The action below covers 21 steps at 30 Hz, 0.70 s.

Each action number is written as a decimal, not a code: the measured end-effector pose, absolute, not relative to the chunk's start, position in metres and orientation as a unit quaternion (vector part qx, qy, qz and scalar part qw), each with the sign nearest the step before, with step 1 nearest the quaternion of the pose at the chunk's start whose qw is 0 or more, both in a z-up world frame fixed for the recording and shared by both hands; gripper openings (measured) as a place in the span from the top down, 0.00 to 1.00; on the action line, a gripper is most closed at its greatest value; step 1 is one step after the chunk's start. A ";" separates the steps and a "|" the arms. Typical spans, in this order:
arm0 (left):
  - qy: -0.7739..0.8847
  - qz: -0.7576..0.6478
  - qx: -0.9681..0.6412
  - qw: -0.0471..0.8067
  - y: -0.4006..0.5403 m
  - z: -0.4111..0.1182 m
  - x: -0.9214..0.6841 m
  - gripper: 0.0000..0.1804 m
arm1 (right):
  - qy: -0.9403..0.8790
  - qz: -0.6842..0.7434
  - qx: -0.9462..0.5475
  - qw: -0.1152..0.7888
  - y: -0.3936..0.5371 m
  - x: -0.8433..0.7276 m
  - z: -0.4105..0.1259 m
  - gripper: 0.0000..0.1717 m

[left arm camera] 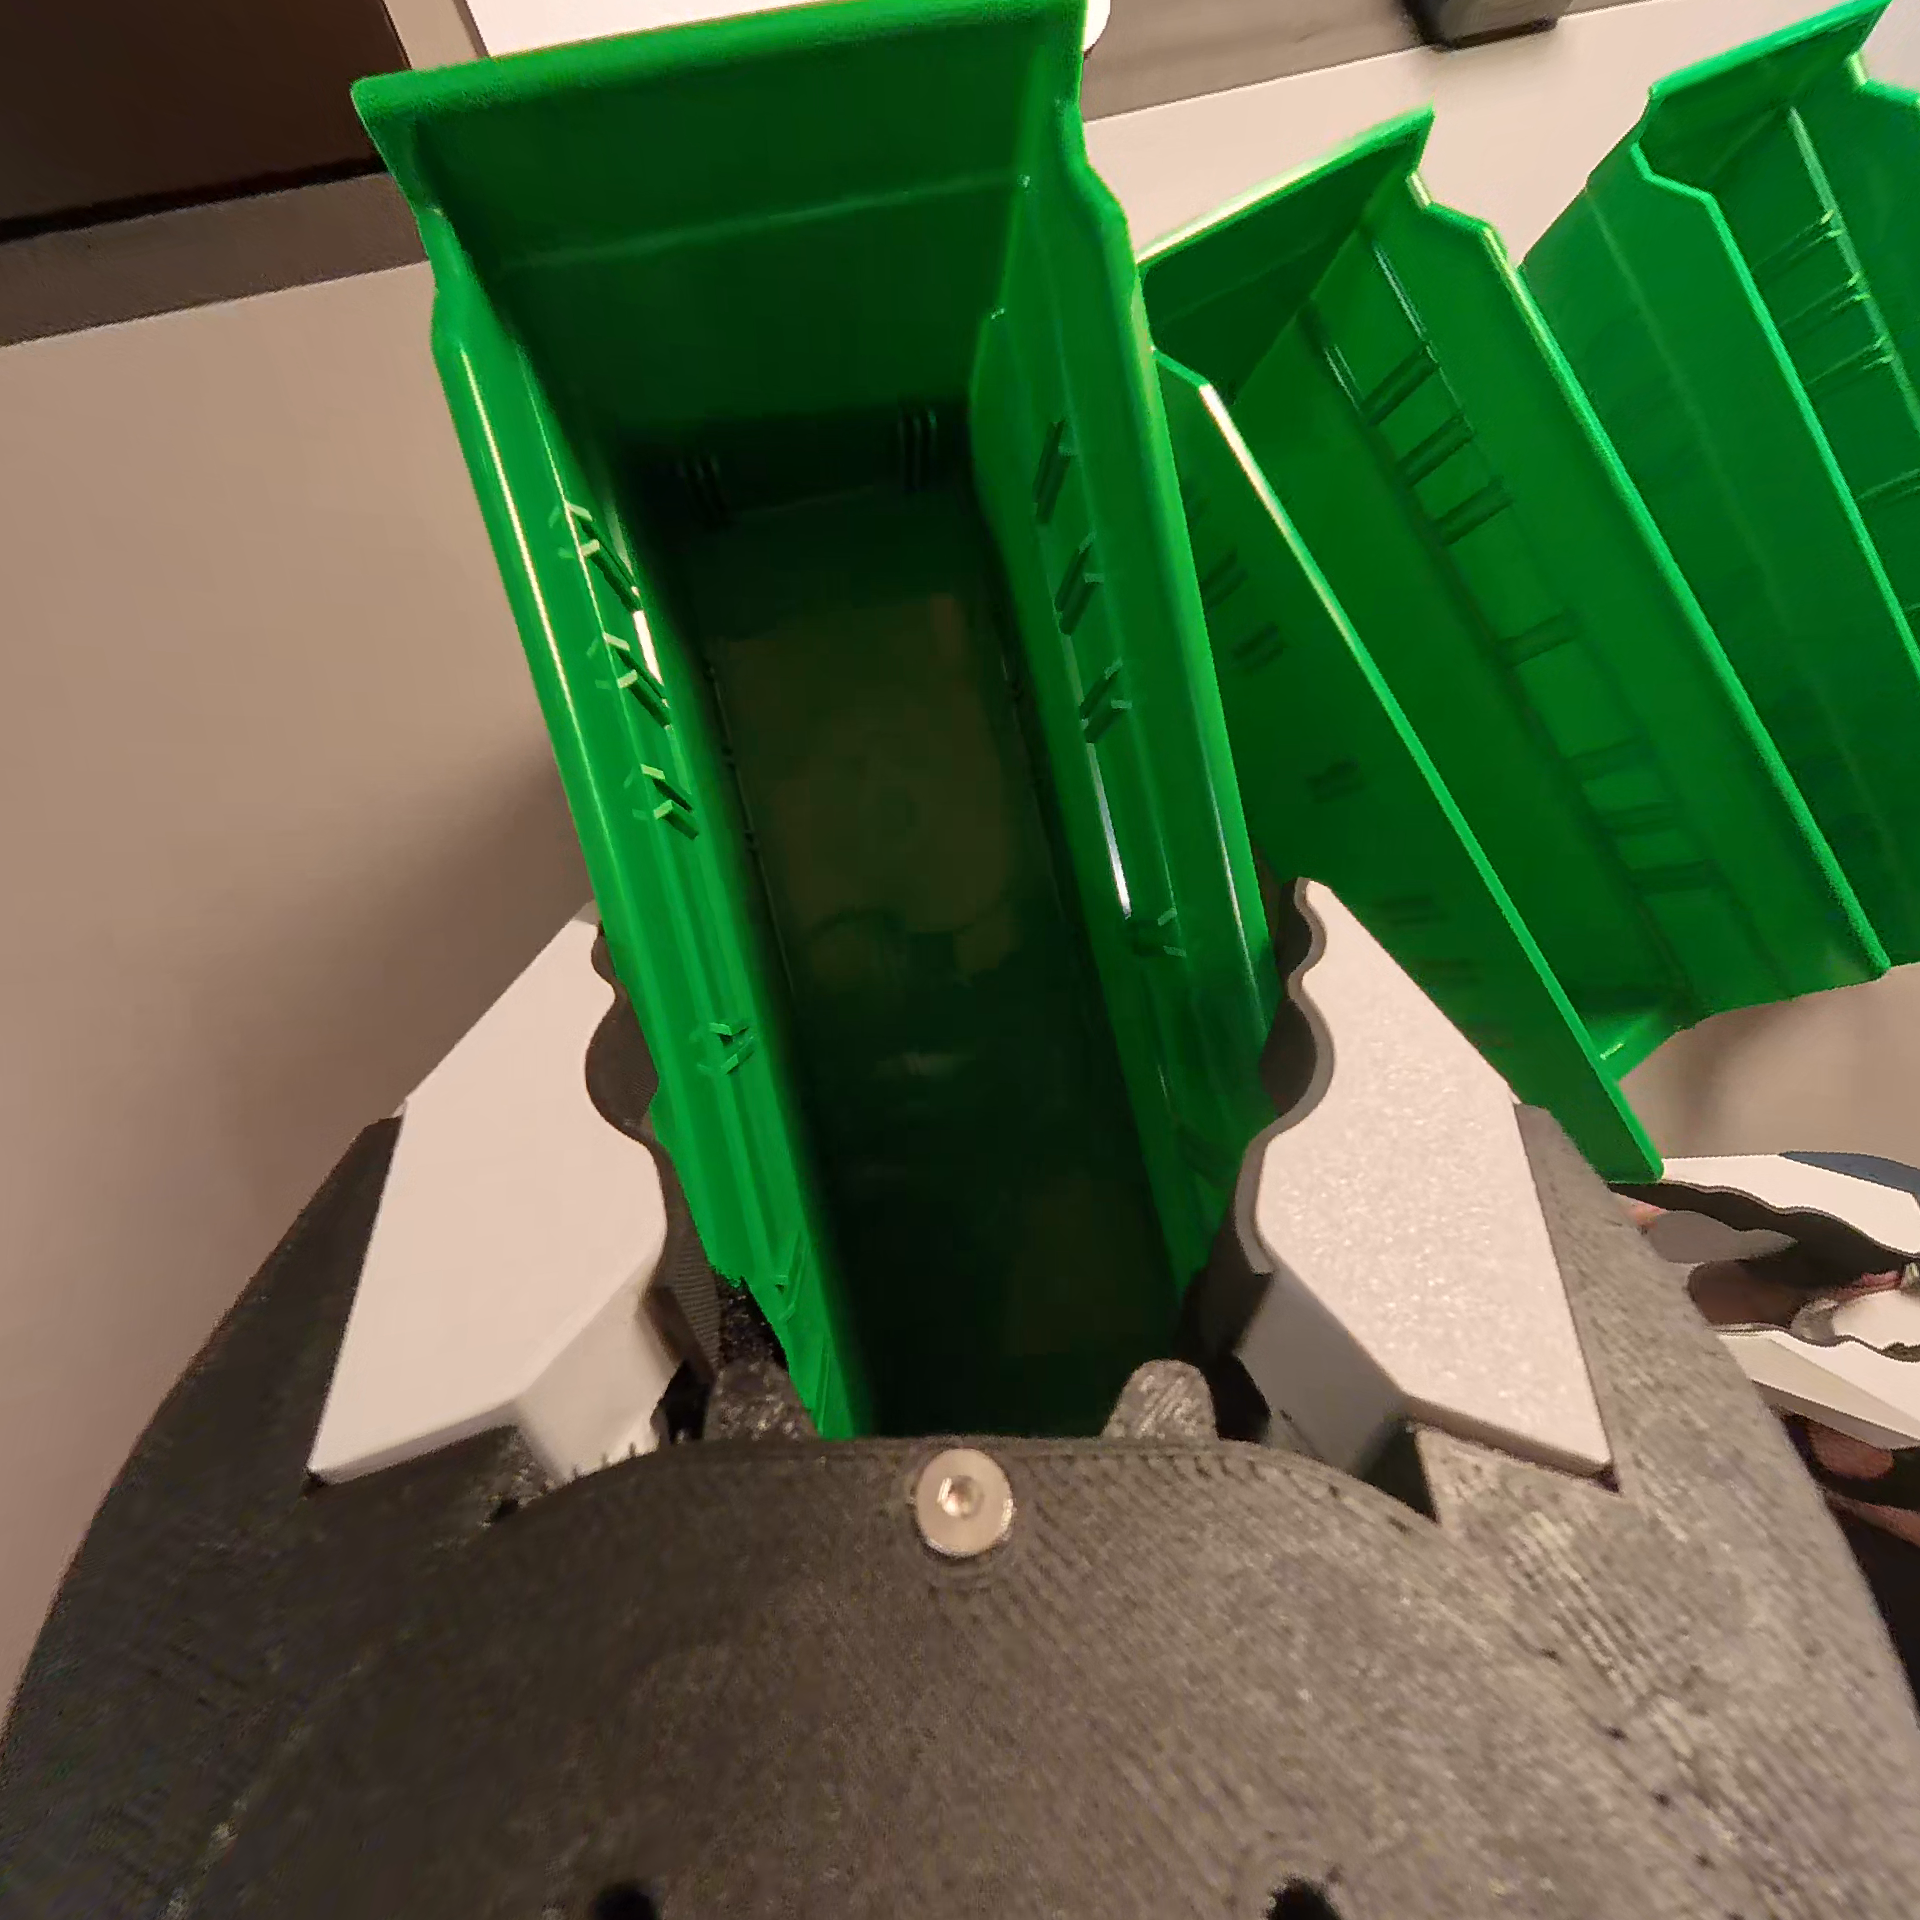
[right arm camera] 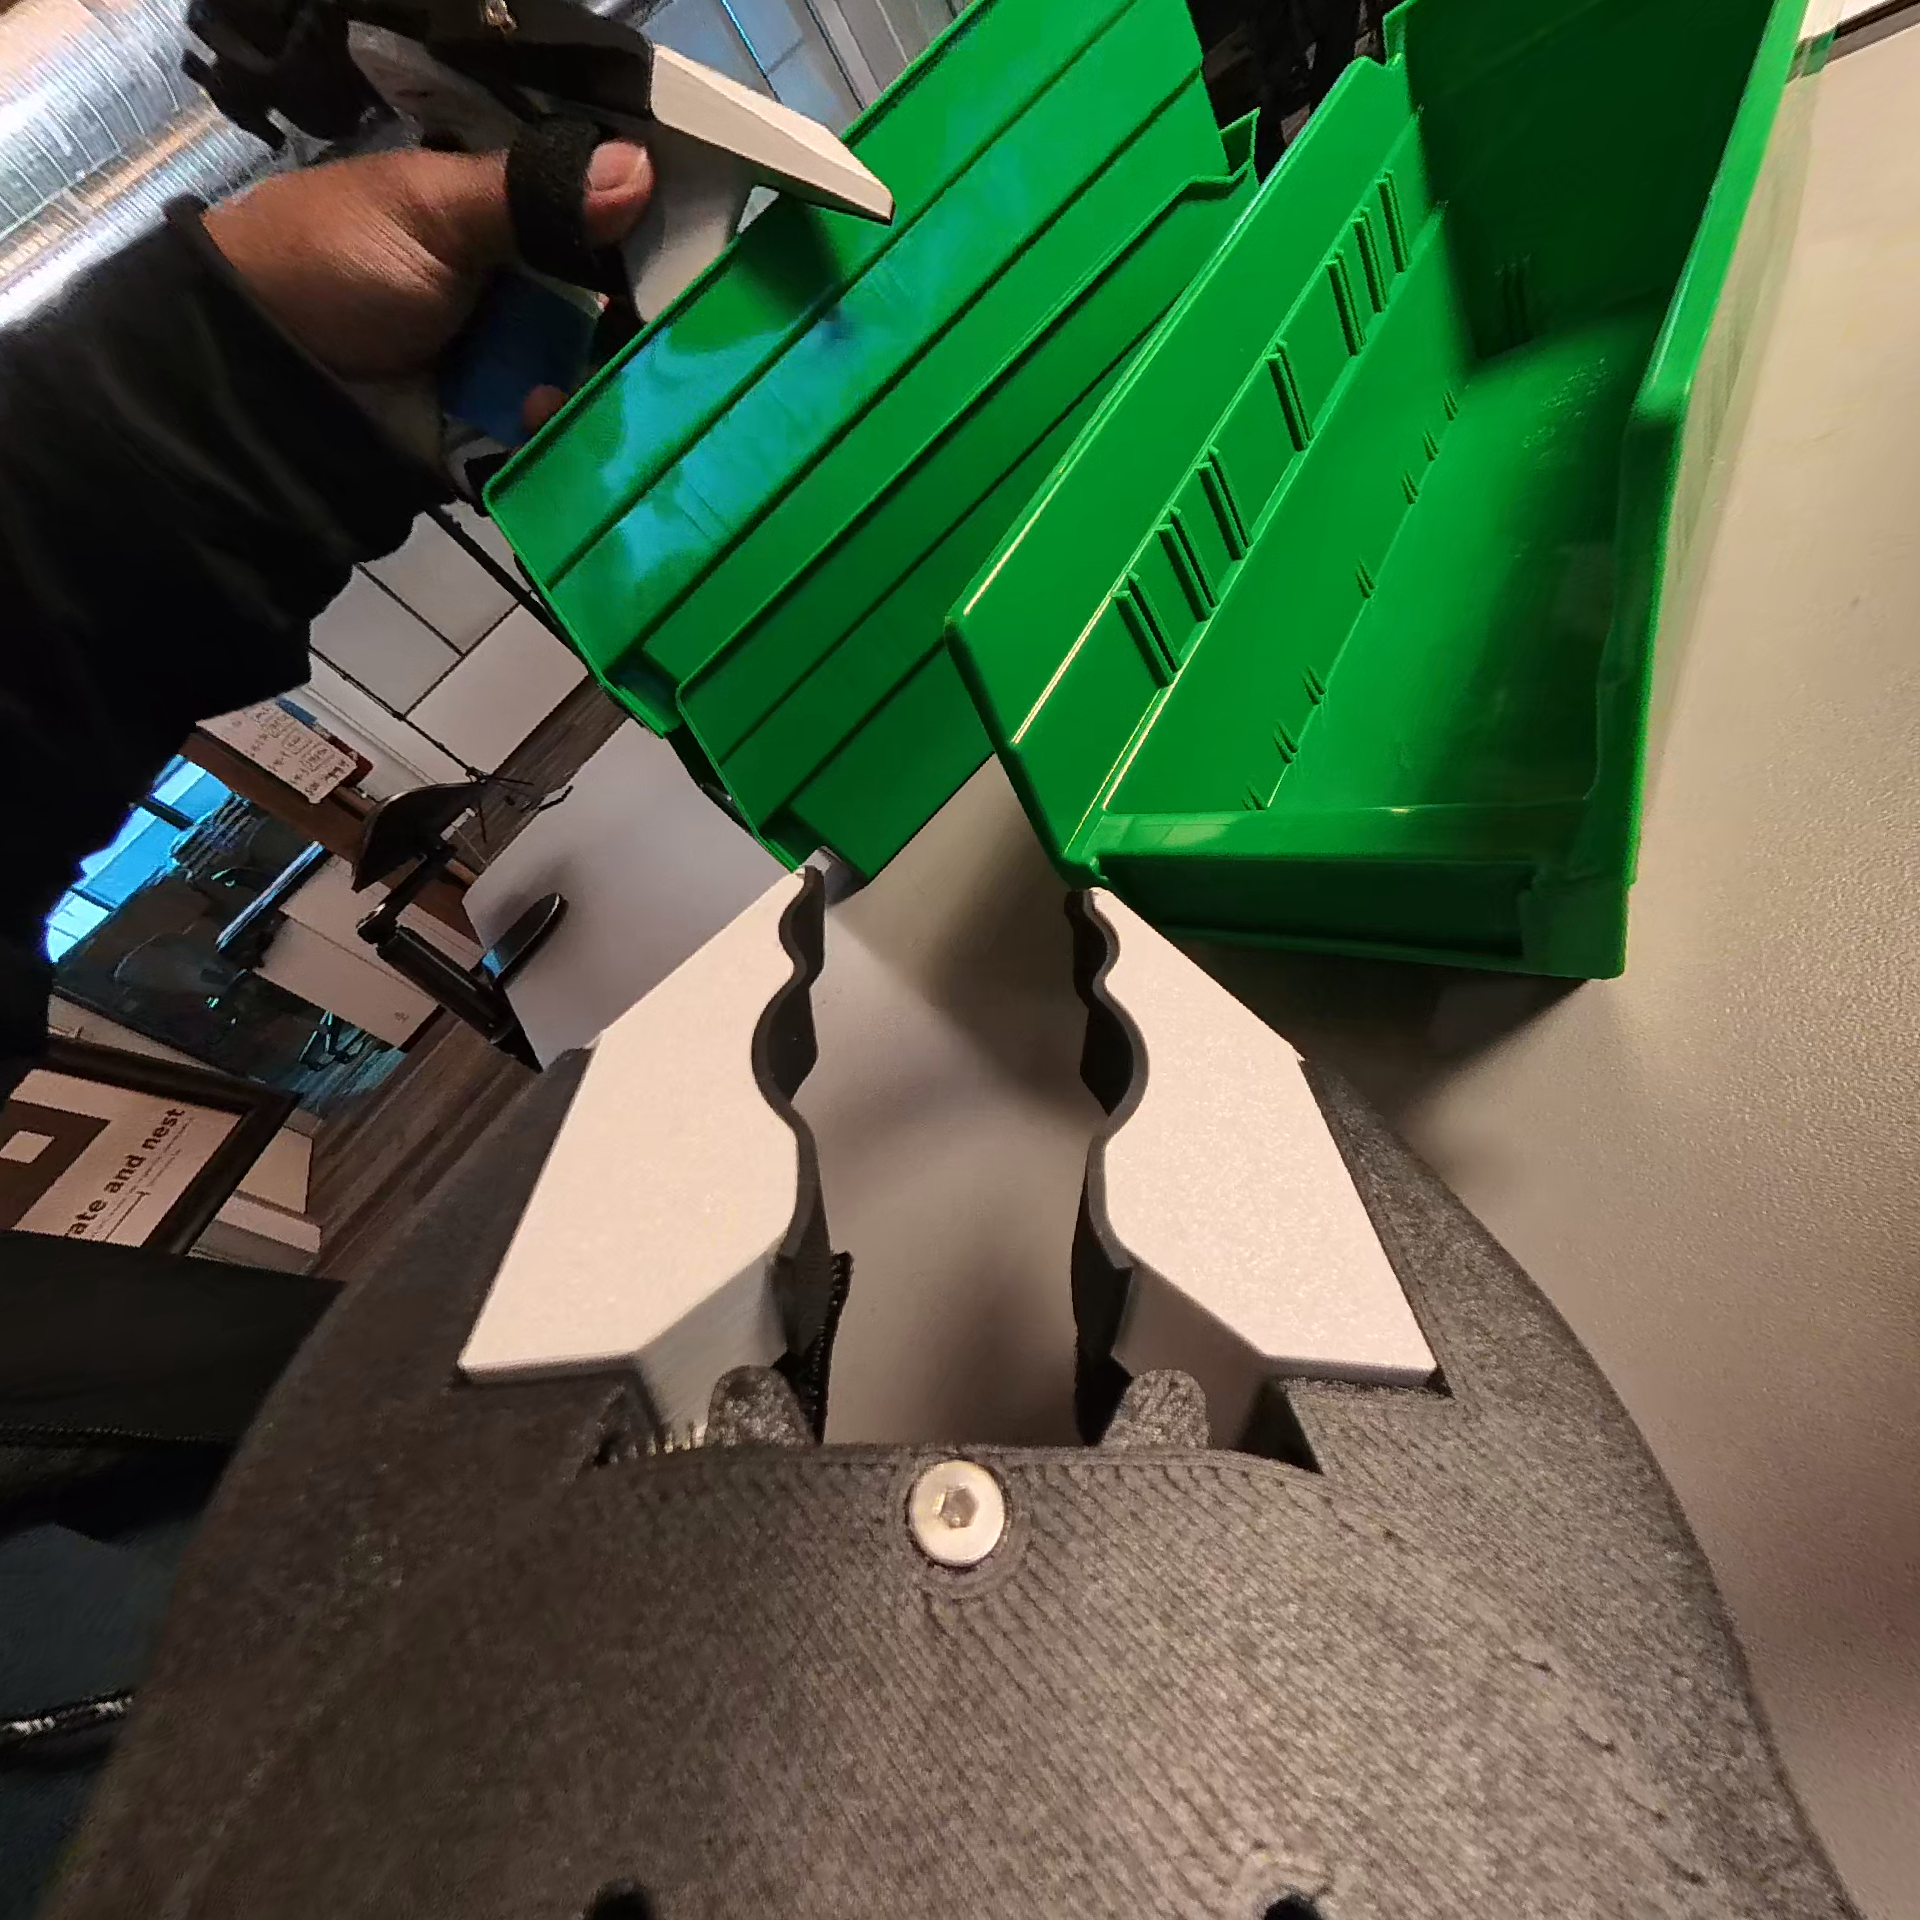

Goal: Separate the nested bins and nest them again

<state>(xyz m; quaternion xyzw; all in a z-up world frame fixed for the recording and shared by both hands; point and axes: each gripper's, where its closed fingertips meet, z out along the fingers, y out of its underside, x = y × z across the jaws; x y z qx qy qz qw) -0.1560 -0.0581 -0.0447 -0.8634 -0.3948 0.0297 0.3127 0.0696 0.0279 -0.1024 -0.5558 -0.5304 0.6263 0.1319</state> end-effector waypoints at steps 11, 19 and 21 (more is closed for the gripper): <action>-0.373 0.061 -0.882 0.280 -0.052 -0.067 -0.153 0.32 | -0.530 0.627 -0.555 0.132 0.028 0.070 -0.102 0.72; -0.368 0.063 -0.885 0.280 -0.052 -0.077 -0.150 0.30 | -0.531 0.628 -0.554 0.130 0.027 0.070 -0.102 0.72; -0.362 0.065 -0.883 0.290 -0.052 -0.072 -0.149 0.30 | -0.531 0.628 -0.554 0.130 0.027 0.070 -0.102 0.72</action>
